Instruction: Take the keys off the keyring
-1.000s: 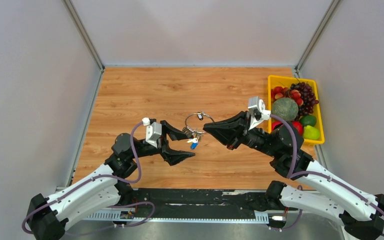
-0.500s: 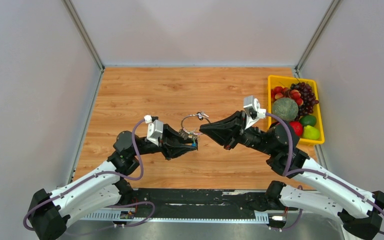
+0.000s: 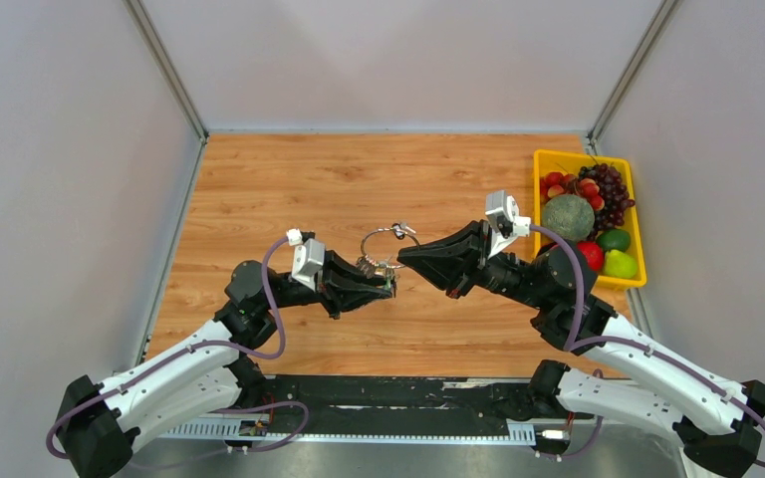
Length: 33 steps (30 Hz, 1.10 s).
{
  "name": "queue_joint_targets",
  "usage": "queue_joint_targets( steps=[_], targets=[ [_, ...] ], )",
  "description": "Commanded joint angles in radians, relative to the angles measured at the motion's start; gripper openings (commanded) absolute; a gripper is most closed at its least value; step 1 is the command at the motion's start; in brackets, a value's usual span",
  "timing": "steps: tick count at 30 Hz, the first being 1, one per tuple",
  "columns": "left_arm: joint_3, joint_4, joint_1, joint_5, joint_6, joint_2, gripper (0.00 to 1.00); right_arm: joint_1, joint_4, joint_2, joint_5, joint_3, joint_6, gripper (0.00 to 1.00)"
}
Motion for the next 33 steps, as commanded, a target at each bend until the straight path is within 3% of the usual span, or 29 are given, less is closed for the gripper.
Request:
queue_joint_targets(
  steps=[1, 3, 8, 15, 19, 22, 24, 33],
  targets=[
    [0.041, 0.025, -0.002, 0.024, 0.010, -0.009, 0.06, 0.003, 0.069, -0.020, 0.003, 0.028, 0.012, 0.00],
    [0.042, 0.006, -0.002, 0.021, 0.019, -0.017, 0.01, 0.002, 0.067, -0.025, 0.007, 0.024, 0.011, 0.00],
    [0.050, -0.072, -0.002, 0.003, 0.061, -0.049, 0.00, 0.002, 0.050, -0.050, 0.026, 0.017, -0.004, 0.00],
    [0.114, -0.356, -0.002, -0.075, 0.143, -0.125, 0.00, 0.002, 0.006, -0.159, 0.108, -0.092, -0.056, 0.02],
    [0.178, -0.501, -0.002, -0.100, 0.189, -0.125, 0.00, 0.002, 0.020, -0.214, 0.118, -0.172, -0.071, 0.14],
    [0.237, -0.581, -0.002, -0.107, 0.210, -0.108, 0.00, 0.002, 0.029, -0.250, 0.158, -0.225, -0.068, 0.41],
    [0.266, -0.632, -0.002, -0.106, 0.209, -0.093, 0.00, 0.003, 0.025, -0.279, 0.196, -0.257, -0.068, 0.52],
    [0.341, -0.756, -0.020, -0.119, 0.234, -0.068, 0.00, 0.002, -0.017, -0.411, 0.260, -0.356, -0.103, 0.61]
  ],
)
